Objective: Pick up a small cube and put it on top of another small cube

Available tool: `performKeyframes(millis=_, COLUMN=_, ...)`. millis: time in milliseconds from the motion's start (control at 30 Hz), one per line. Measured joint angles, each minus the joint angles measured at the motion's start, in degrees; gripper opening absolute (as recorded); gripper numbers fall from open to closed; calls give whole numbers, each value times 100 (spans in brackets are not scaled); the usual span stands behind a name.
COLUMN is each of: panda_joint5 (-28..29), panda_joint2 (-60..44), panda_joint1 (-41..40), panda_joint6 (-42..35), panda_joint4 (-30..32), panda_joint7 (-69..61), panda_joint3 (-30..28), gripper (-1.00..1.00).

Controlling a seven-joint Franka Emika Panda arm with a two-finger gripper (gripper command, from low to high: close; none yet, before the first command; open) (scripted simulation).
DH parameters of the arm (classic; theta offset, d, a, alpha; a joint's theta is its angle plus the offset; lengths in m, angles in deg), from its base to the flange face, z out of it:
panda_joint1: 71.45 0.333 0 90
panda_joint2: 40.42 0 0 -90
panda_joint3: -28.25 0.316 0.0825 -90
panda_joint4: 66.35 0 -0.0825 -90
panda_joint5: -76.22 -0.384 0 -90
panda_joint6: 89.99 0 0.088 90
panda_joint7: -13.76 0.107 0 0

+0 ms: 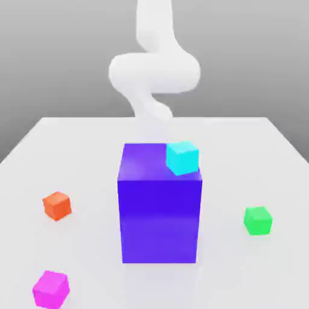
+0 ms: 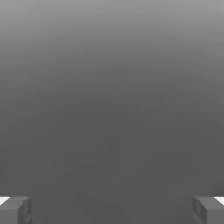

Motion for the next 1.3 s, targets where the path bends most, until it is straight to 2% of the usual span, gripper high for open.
performKeyframes(millis=567, panda_joint5=-917, panda_joint2=-3568, panda_joint1=-27, panda_joint6=1127, panda_joint4=172, panda_joint7=-1167, panda_joint3=-1162, gripper=0)
performKeyframes(millis=767, panda_joint5=-1137, panda_joint2=-4799, panda_joint1=-333, panda_joint6=1533, panda_joint4=237, panda_joint7=-1504, panda_joint3=-1269, gripper=0)
performKeyframes(millis=933, panda_joint5=-1111, panda_joint2=-5786, panda_joint1=-543, panda_joint6=1896, panda_joint4=300, panda_joint7=-1637, panda_joint3=-1406, gripper=0)
performKeyframes(millis=1067, panda_joint5=-1423, panda_joint2=-6614, panda_joint1=-824, panda_joint6=2455, panda_joint4=158, panda_joint7=-1899, panda_joint3=-1125, gripper=0)
performKeyframes(millis=1100, panda_joint5=-1518, panda_joint2=-6824, panda_joint1=-916, panda_joint6=2613, panda_joint4=111, panda_joint7=-1971, panda_joint3=-1014, gripper=-100)
performKeyframes(millis=1300, panda_joint5=-1565, panda_joint2=-6928, panda_joint1=-962, panda_joint6=2687, panda_joint4=87, panda_joint7=-2006, panda_joint3=-958, gripper=-100)
